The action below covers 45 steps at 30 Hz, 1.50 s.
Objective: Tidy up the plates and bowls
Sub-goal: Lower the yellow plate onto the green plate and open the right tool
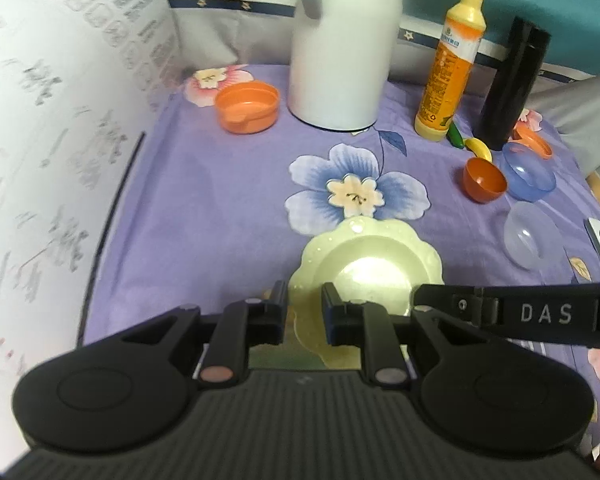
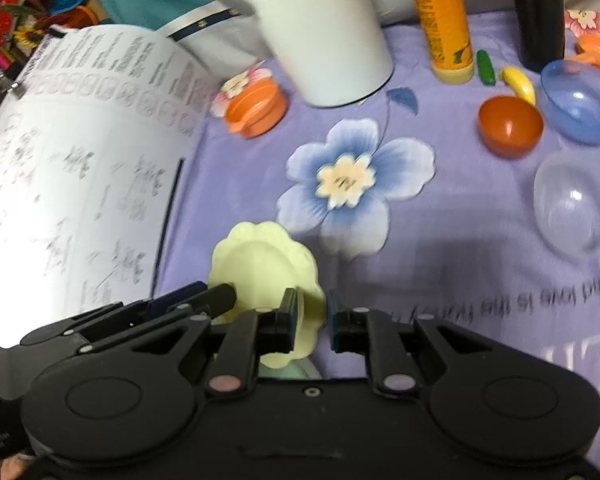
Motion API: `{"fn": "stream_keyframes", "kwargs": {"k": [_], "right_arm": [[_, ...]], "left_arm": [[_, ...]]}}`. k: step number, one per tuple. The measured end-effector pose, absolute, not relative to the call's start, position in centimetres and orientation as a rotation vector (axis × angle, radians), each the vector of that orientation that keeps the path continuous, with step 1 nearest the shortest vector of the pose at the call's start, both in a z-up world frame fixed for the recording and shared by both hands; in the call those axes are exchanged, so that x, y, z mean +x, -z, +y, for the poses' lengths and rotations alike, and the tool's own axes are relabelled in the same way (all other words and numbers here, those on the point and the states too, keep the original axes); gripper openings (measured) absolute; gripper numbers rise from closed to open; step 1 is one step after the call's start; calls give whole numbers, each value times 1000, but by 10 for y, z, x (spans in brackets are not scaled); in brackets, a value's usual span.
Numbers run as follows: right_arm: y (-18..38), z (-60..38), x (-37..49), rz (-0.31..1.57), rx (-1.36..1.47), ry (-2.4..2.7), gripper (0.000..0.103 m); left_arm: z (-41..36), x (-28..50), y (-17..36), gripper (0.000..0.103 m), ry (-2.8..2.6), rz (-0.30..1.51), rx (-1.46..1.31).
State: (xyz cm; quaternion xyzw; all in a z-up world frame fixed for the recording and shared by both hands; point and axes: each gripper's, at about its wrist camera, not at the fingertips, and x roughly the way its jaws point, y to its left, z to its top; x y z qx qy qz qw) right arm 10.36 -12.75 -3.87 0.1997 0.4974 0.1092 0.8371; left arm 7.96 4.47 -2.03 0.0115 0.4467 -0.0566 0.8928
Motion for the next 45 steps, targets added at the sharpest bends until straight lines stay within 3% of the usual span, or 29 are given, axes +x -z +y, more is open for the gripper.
{"fn": "stream_keyframes", "kwargs": {"k": [16,34,36,39,41,42,44,45], "right_arm": [[50,-82,35,1151,370,-303,16],[78,-64,48,1204,341,-297,16],[81,-64,50,1208,344,-298,18],[82,-65,51,1195,347,-313,22],[77,-67,50,1168,350,-320,31],[74,-68,49,1154,346,-326,35],[66,-71,47,1114,334,-324,63],[61,-73,45,1090,323,-322,70]], "left_arm": [[85,-6,37,17,79,980,-5],[101,8,68,17,85,1053,-53],[101,9,70,21,92,1057,-58],[102,10,70,35,105,1047,-78],[102,9,68,59,96,1027,-72],[102,8,66,63,92,1016,-70],[102,5,60,73,85,987,-63],[102,4,57,76,89,970,-62]]}}
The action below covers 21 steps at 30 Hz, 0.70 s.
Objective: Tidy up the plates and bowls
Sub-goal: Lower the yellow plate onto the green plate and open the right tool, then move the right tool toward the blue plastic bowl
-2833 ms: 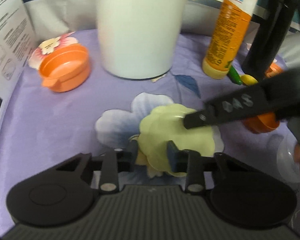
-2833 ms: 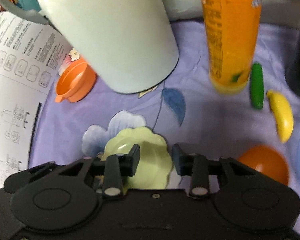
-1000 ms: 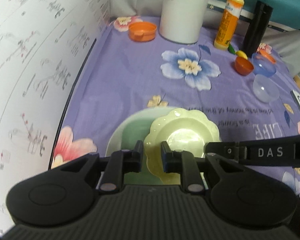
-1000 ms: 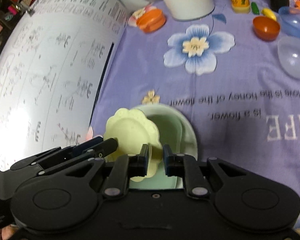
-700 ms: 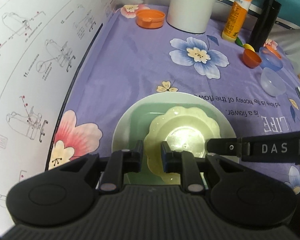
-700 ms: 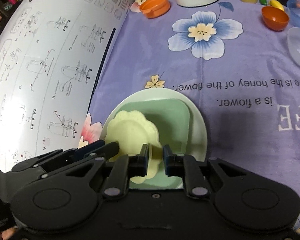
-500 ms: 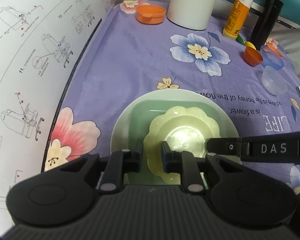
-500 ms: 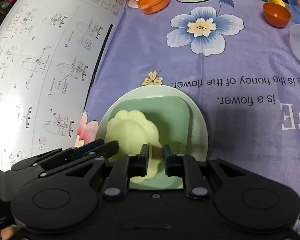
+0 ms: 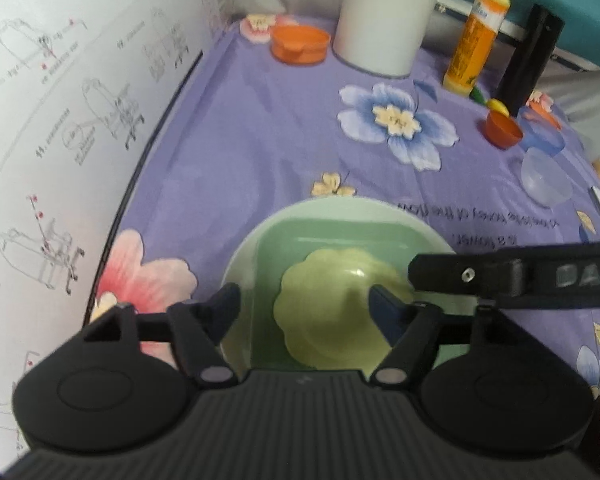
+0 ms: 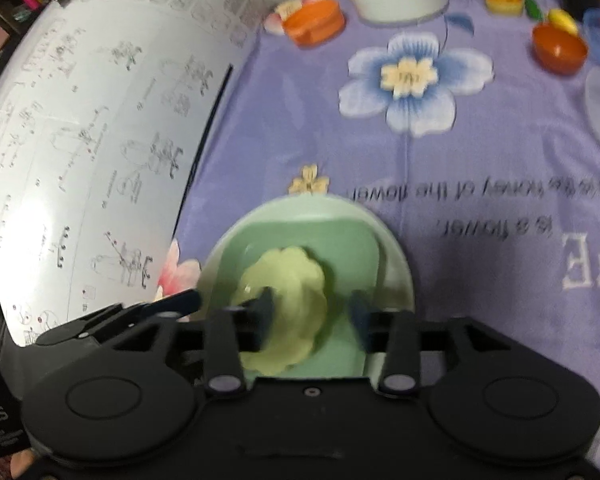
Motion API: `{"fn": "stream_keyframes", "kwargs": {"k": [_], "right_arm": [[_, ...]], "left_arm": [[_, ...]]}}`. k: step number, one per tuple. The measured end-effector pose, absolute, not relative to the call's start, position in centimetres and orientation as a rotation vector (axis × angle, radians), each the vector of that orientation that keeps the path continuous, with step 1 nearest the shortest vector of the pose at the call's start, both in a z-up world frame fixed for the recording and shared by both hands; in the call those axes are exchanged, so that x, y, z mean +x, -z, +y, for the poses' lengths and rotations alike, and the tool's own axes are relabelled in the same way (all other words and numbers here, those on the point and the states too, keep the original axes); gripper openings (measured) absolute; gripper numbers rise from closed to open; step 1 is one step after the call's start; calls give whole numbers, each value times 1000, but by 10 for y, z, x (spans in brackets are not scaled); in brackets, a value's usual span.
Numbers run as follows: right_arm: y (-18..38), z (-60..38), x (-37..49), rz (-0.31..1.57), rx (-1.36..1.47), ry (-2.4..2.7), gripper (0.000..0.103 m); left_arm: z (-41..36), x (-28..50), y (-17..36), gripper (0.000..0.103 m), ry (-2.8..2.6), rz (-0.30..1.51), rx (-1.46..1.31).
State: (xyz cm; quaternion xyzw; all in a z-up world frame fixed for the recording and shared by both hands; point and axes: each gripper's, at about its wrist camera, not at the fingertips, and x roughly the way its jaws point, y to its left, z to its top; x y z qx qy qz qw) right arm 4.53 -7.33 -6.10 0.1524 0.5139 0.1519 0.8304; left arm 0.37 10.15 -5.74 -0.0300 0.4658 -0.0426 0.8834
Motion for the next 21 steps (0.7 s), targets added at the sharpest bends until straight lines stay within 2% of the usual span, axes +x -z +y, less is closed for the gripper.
{"fn": "stream_keyframes", "kwargs": {"k": [1,2,5,9,21], "right_arm": [[56,-76,43,1062,308,-321,78],[52,-78,40,1037,291,-316,82],[42,-83,36,982,257,-301,98],[38,-87,35,951,221,-289,103],[44,-104,31,979,261,-246,103]], "left_arm": [[101,3,55,85,92,957,-62],[99,2,52,94,95,942,-59],[92,1,48,99,99,910,-34],[82,1,47,103,104,897,-19],[70,1,51,103,122,926,-5]]}}
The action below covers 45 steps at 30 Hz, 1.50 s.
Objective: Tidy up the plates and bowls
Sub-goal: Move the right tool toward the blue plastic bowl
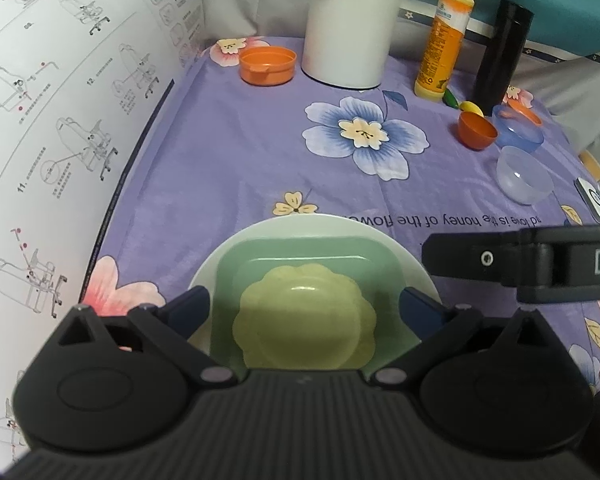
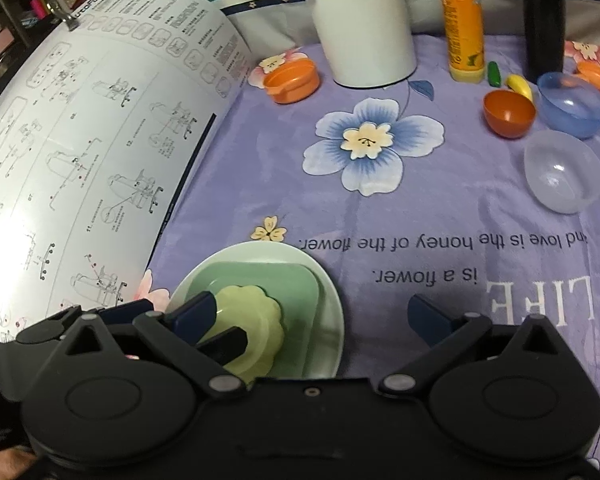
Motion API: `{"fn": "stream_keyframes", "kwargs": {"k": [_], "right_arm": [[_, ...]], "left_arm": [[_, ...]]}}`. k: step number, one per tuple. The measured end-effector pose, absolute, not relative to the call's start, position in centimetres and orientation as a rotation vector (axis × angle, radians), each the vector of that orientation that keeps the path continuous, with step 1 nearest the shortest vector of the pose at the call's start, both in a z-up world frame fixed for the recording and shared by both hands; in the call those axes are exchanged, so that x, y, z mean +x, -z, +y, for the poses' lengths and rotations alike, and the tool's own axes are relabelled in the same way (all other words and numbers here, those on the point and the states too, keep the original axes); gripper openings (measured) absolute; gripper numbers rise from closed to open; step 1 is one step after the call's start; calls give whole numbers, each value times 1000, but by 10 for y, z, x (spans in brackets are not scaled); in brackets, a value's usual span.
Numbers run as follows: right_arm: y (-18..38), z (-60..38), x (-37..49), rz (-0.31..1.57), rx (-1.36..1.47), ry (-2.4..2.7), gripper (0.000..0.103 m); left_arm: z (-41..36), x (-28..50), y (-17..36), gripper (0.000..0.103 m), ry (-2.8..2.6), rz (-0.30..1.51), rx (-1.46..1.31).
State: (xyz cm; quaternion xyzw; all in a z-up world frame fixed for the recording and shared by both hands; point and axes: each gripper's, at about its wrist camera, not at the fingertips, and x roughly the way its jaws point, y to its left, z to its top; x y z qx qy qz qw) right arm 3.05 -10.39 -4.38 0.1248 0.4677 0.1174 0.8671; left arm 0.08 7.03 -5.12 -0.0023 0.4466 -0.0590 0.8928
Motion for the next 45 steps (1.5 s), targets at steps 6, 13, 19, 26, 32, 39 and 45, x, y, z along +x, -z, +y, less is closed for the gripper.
{"fn": "stream_keyframes", "kwargs": {"k": [6,13,19,26,32,39,45], "right_arm": [[42,-113,27,967,291,-225,103],[41,-132,27,953,338,-188,103],[38,-159,22,927,382,-143,103],[38,-216,14,882,453,-27,103],[48,-269,11,864,527,72,103],[55,-327,22,832,607,181,103],[56,-372,48,806,653,231,103]], "left_arm": [[64,4,50,103,123,931,0],[51,9,45,103,130,935,14],[28,24,35,103,161,919,21],[-18,47,34,103,222,911,66],[-58,69,35,103,265,912,108],[-102,106,30,103,288,879,161],[-142,146,23,103,310,839,193]]}}
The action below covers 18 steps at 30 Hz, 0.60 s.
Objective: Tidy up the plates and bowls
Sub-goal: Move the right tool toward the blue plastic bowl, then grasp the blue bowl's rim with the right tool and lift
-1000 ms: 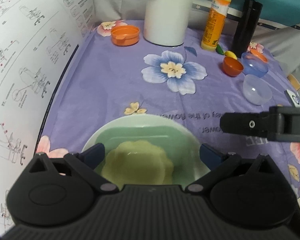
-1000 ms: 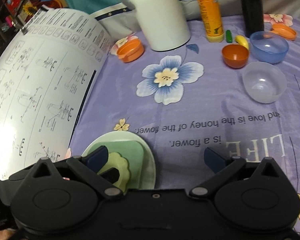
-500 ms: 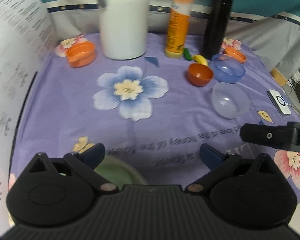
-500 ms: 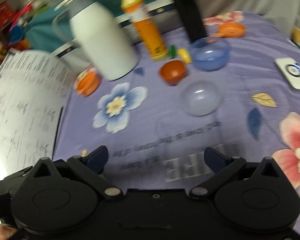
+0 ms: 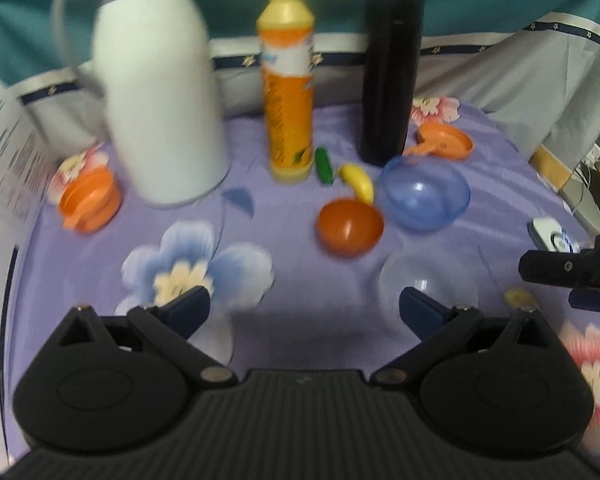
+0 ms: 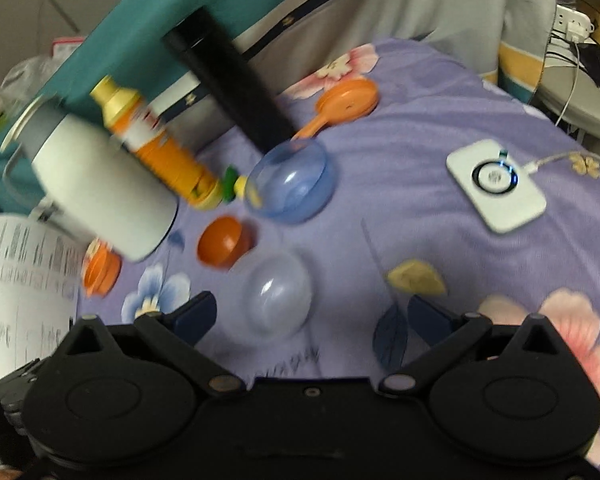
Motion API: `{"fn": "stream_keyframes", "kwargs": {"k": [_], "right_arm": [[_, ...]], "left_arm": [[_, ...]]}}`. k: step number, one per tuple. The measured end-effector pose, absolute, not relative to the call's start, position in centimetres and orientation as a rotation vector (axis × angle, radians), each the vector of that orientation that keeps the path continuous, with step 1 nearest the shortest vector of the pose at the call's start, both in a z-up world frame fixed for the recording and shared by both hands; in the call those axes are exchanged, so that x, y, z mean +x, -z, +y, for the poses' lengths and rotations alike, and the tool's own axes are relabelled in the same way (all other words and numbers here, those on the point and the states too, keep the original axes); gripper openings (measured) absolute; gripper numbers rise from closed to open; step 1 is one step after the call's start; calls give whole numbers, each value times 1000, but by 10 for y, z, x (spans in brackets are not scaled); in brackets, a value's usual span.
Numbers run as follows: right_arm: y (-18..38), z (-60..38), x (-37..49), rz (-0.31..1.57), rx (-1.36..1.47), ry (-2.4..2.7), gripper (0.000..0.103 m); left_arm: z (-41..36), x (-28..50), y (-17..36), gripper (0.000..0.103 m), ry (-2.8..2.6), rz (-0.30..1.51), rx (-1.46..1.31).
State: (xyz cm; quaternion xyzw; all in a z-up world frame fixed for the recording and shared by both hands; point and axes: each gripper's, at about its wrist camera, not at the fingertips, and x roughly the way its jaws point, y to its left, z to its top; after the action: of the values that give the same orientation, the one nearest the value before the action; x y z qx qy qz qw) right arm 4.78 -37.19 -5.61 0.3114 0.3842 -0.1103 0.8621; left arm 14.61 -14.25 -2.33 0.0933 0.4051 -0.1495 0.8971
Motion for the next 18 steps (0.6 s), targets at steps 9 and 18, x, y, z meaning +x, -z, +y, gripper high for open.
{"fn": "stream_keyframes", "kwargs": {"k": [9,18], "right_arm": [[65,-423,114,788,706,258,99],[95,-441,181,832,740,236,76]], "left_arm": [[-203,209,36,103,345,816,203],[-245,247,62,95,369,829,243]]}}
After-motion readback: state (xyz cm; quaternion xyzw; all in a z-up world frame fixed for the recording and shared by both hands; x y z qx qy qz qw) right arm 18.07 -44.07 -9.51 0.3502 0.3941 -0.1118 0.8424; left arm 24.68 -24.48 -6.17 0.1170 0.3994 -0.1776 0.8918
